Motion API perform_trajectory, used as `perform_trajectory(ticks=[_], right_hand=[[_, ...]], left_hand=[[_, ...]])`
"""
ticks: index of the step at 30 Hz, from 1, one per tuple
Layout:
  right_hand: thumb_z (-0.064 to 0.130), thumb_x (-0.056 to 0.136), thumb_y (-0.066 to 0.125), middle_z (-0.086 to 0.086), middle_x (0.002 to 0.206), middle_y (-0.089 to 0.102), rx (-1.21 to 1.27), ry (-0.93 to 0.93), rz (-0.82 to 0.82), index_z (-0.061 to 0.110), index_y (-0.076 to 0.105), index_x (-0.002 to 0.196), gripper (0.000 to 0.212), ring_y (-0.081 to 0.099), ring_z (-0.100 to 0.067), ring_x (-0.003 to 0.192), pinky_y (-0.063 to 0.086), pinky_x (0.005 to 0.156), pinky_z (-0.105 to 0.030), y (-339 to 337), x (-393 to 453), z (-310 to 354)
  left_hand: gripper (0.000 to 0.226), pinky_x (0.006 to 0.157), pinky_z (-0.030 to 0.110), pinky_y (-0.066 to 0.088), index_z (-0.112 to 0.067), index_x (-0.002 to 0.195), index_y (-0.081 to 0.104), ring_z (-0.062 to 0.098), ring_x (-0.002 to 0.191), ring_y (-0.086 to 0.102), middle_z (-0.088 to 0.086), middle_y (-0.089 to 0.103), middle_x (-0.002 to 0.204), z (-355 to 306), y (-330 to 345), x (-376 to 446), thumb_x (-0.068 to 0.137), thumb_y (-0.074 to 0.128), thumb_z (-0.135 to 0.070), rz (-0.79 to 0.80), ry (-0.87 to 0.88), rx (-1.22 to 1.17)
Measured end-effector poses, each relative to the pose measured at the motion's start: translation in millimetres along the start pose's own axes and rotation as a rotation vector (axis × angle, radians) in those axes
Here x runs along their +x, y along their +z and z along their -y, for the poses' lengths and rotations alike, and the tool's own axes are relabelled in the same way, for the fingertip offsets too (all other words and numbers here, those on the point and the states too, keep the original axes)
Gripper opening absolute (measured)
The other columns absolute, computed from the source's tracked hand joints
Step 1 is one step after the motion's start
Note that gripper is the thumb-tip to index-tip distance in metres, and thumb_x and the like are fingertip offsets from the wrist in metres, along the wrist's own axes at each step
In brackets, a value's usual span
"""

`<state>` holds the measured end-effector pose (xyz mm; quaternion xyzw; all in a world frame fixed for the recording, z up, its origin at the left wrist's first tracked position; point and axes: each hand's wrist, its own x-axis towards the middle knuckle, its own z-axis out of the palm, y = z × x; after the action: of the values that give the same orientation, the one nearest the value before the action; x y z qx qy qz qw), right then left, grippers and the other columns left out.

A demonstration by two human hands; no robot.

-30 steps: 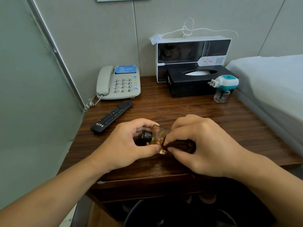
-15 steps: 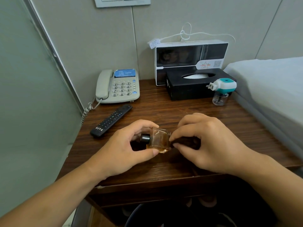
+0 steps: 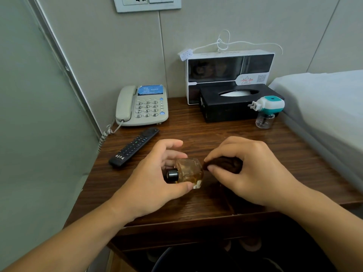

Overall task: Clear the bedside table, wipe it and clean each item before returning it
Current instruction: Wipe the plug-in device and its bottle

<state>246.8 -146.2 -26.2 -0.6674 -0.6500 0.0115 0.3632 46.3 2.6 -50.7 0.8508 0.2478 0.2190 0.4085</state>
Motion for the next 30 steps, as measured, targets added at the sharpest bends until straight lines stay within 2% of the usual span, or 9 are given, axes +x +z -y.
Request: perform_trajectory(ticks=[3, 7, 12, 16, 21, 25, 28, 30], right_hand=[[0.032, 0.088, 0.074, 0.019, 0.102, 0.066, 0.039, 0.025, -0.073, 0.036, 0.077, 0.107, 0.02, 0.065, -0.002, 0.099, 0.057, 0.085, -0.029, 8.6, 3.0, 6.2], [0.028, 0.088, 0.077, 0.018, 0.106, 0.062, 0.041, -0.103, 0.098, 0.034, 0.076, 0.111, 0.024, 0.061, -0.006, 0.103, 0.051, 0.089, -0.027, 16.5, 3.7, 15.4], [0.028, 0.09, 0.074, 0.017, 0.103, 0.065, -0.023, 0.014, -0.013, 0.034, 0.077, 0.109, 0.02, 0.063, -0.005, 0.099, 0.055, 0.088, -0.036, 16.2, 15.4, 8.2], [0.025, 0.088, 0.075, 0.018, 0.1, 0.065, 0.065, -0.088, 0.099, 0.033, 0.079, 0.104, 0.018, 0.064, -0.003, 0.096, 0.053, 0.085, -0.026, 13.1, 4.8, 19.7], [0.028, 0.092, 0.072, 0.017, 0.102, 0.066, -0.028, 0.035, -0.032, 0.033, 0.077, 0.11, 0.02, 0.063, -0.003, 0.098, 0.056, 0.086, -0.033, 14.8, 13.8, 7.2], [0.026, 0.089, 0.076, 0.018, 0.099, 0.065, 0.064, -0.077, 0.08, 0.034, 0.078, 0.103, 0.016, 0.065, -0.002, 0.095, 0.054, 0.082, -0.025, 12.5, -3.8, 17.8], [0.03, 0.09, 0.072, 0.019, 0.099, 0.065, -0.001, 0.025, -0.03, 0.037, 0.077, 0.107, 0.018, 0.064, -0.001, 0.096, 0.056, 0.084, -0.029, 12.3, 8.1, 8.4], [0.032, 0.091, 0.07, 0.02, 0.102, 0.064, -0.021, 0.052, -0.04, 0.038, 0.075, 0.109, 0.02, 0.063, 0.0, 0.098, 0.056, 0.085, -0.027, 13.7, 9.9, 5.2]], left_hand=[[0.087, 0.11, 0.041, 0.047, -0.046, 0.135, 0.045, 0.004, 0.118, 0.066, -0.019, 0.072, 0.121, -3.9, 2.8, 0.4, 0.07, 0.096, -0.019, 0.016, -0.013, 0.003], [0.086, 0.108, 0.041, 0.049, -0.041, 0.135, 0.047, 0.003, 0.117, 0.067, -0.018, 0.074, 0.119, -9.8, 6.7, -0.9, 0.069, 0.096, -0.014, 0.024, -0.011, -0.027], [0.088, 0.107, 0.037, 0.049, -0.039, 0.138, 0.046, -0.003, 0.113, 0.067, -0.025, 0.073, 0.115, -13.9, 8.7, 2.7, 0.069, 0.096, -0.016, 0.021, -0.019, 0.004], [0.09, 0.109, 0.042, 0.049, -0.037, 0.14, 0.044, 0.002, 0.115, 0.067, -0.02, 0.075, 0.116, -13.8, 7.9, 5.5, 0.068, 0.095, -0.014, 0.035, -0.032, -0.032], [0.093, 0.11, 0.041, 0.047, -0.044, 0.14, 0.044, -0.001, 0.118, 0.065, -0.023, 0.073, 0.119, -15.1, 8.8, 7.6, 0.066, 0.097, -0.027, 0.055, -0.019, 0.009], [0.095, 0.113, 0.038, 0.044, -0.034, 0.146, 0.04, -0.003, 0.118, 0.064, -0.026, 0.072, 0.118, -16.8, 6.9, 4.8, 0.07, 0.095, -0.016, 0.066, -0.029, -0.023], [0.094, 0.114, 0.041, 0.044, -0.036, 0.147, 0.041, -0.002, 0.12, 0.064, -0.024, 0.072, 0.122, -15.3, 9.4, 5.3, 0.071, 0.095, -0.018, 0.064, -0.011, 0.003], [0.095, 0.116, 0.039, 0.042, -0.043, 0.146, 0.04, -0.003, 0.123, 0.061, -0.023, 0.07, 0.126, -14.0, 9.3, 5.0, 0.072, 0.095, -0.021, 0.069, 0.007, 0.014]])
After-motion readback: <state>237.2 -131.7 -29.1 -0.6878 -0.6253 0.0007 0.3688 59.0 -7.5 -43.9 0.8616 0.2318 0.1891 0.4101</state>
